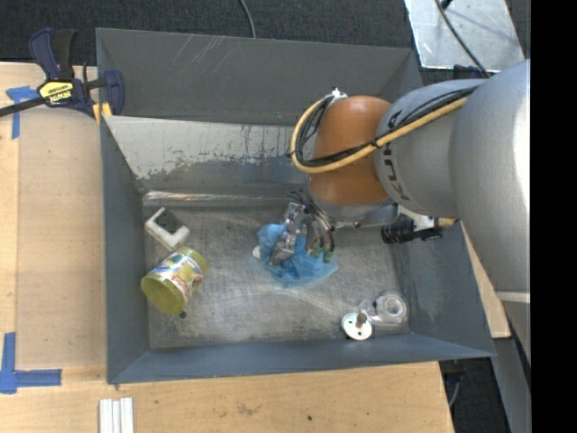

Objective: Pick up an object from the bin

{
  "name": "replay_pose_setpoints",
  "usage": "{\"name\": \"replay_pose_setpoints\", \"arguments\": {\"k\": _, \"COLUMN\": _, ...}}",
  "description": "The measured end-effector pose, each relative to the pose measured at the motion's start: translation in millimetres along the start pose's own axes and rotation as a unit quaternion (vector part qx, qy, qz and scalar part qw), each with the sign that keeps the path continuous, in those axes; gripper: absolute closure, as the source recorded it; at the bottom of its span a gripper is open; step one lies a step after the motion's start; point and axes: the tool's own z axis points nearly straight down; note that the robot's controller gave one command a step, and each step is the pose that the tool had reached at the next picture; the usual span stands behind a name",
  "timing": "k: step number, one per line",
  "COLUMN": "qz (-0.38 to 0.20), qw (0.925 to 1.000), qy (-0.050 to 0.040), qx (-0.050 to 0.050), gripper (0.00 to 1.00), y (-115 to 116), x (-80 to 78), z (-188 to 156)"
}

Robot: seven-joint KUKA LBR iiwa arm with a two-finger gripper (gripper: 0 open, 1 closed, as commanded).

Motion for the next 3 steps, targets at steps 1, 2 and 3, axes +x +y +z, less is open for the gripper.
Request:
{"name": "replay_pose_setpoints", "arguments": {"k": 1, "qz": 0.0, "qw": 1.0, "qy": 0.0028, "qx": 0.001, "gripper": 1.0, "y": -1.0, "x": 1.7, "z": -19.1}}
{"name": "replay_pose_setpoints", "arguments": {"k": 2, "qz": 0.0, "qw": 1.0, "qy": 0.0021, "qx": 0.001, "gripper": 1.0, "y": -1.1, "x": 0.9, "z": -41.2}}
{"name": "replay_pose_setpoints", "arguments": {"k": 3, "qz": 0.0, "qw": 1.0, "qy": 0.0012, "qx": 0.001, "gripper": 1.0, "y": -1.0, "x": 0.3, "z": -63.9}}
